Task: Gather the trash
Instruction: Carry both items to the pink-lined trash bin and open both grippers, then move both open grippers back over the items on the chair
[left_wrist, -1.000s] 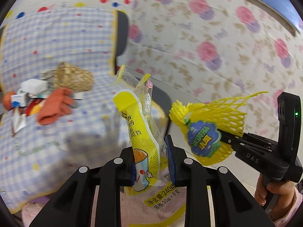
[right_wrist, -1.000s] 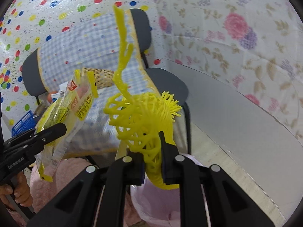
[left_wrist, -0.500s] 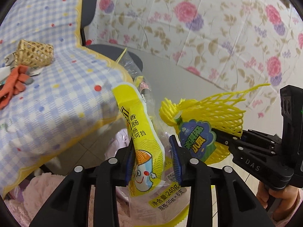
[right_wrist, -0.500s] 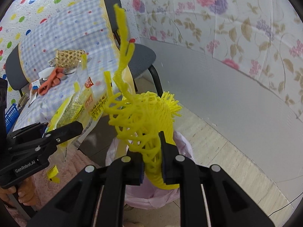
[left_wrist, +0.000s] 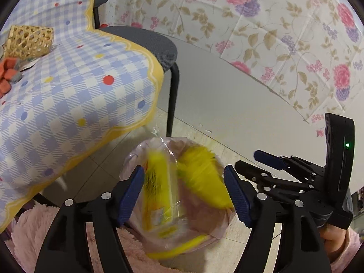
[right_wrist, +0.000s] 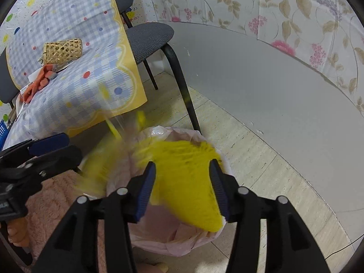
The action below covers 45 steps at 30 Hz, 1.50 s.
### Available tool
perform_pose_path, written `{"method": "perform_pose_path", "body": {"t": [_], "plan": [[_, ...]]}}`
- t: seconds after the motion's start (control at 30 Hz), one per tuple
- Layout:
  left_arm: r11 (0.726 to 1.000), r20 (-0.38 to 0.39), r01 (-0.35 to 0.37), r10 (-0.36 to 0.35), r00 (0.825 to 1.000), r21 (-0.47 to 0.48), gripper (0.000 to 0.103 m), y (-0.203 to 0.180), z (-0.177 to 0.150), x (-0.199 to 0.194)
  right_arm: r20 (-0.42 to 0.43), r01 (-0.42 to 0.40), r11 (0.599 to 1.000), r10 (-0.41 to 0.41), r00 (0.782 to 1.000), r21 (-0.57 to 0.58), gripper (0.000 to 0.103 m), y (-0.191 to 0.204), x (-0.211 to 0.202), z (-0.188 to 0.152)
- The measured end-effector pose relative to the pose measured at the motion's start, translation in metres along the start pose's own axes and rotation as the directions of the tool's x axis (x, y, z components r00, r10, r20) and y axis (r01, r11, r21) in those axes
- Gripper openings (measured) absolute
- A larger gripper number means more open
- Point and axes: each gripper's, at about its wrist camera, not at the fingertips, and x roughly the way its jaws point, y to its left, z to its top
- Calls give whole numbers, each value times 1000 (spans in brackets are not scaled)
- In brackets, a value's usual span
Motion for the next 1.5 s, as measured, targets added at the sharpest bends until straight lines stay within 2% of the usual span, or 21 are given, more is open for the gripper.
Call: {"method": "perform_pose_path", "body": {"t": [0.1, 0.27, 0.37, 0.47, 0.7, 0.77, 0.83, 1.07, 1.2, 1.4, 1.5], "plan": [[1000, 19, -12, 12, 1000, -12, 72, 4, 2, -8, 14, 7, 1000, -7, 1000, 8, 52, -4, -5, 3], [997, 81, -72, 72, 994, -3, 73, 5, 5, -33, 82, 12, 1000, -13, 997, 19, 52, -4, -35, 11], [997, 113, -79, 81, 990, -20, 73, 9, 7, -48, 118, 16, 1000, -16, 993, -1, 52, 2, -52, 17], [995, 144, -95, 98, 985, -24, 73, 12, 7, -61, 116, 6, 1000, -3, 993, -23, 52, 8, -54, 20], [990, 192, -118, 130, 973, -72, 73, 29, 7, -87, 47, -37, 995, 42, 998, -92, 50, 31, -41, 10], [987, 202, -130, 146, 968, -93, 73, 36, 6, -93, 37, -43, 993, 48, 998, -107, 46, 37, -38, 10], [983, 208, -141, 162, 965, -114, 73, 44, 4, -99, 18, -53, 991, 56, 998, -119, 35, 41, -32, 9], [972, 209, -164, 197, 958, -165, 73, 64, -6, -109, -75, -82, 985, 72, 995, -153, 32, 59, 0, 0], [971, 214, -162, 199, 956, -177, 73, 68, -7, -110, -143, -63, 985, 39, 989, -163, 12, 58, 29, -12], [970, 225, -169, 206, 952, -174, 73, 70, -7, -114, -259, -36, 992, 3, 966, -121, 9, 40, 103, -51], [968, 234, -175, 215, 948, -182, 73, 73, -7, -115, -223, -28, 993, 1, 975, -118, 9, 39, 110, -54]]}}
